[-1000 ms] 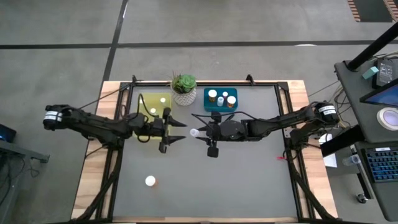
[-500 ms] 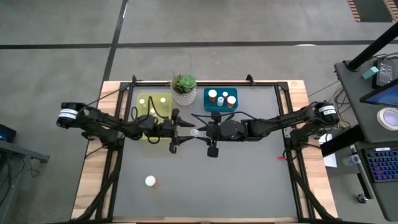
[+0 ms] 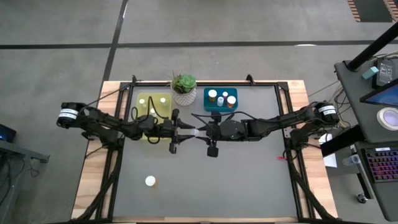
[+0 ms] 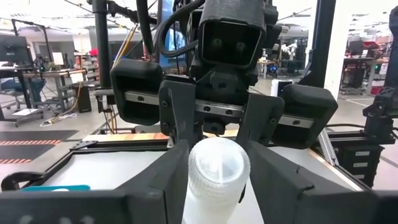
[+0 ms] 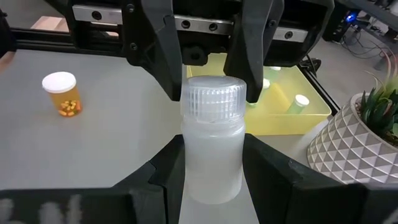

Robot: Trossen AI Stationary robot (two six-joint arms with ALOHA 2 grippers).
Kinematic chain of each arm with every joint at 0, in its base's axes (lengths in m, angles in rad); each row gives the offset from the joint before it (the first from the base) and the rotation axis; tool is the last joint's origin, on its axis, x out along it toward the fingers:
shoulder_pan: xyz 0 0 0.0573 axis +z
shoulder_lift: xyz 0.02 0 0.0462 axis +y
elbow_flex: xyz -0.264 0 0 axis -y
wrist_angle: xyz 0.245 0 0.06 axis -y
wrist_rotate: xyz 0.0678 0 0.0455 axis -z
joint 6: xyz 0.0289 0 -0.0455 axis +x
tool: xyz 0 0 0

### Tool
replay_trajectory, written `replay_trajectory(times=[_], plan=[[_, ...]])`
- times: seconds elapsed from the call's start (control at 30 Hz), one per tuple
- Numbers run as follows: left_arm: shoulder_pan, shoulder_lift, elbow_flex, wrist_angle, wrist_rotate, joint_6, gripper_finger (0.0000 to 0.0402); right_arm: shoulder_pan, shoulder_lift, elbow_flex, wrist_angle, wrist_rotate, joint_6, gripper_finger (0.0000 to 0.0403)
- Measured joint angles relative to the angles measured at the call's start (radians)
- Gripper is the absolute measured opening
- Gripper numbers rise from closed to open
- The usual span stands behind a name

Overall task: Pick and place medicine bottles into bin by pill shape (circle, oval)
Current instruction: Put the white tablet bottle into the yellow bin

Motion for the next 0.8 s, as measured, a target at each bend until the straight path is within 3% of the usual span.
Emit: replay_trajectory(times=[0.5,0.67,0.8], plan=[[0.000,0.004,-0.001,0.001,-0.003,0.026,0.0182,-0.002,0.000,0.000,0.022,-0.002,0.073,0.0133],[0.000,0.002,-0.001,0.000,-0.003,0.039,0.0173,-0.002,0.000,0.000,0.025,-0.002,0.073,0.0133],[0.000,0.002,-0.001,-0.001,-0.003,0.046,0.0140,-0.002,0.000,0.000,0.024,-0.002,0.073,0.0133]])
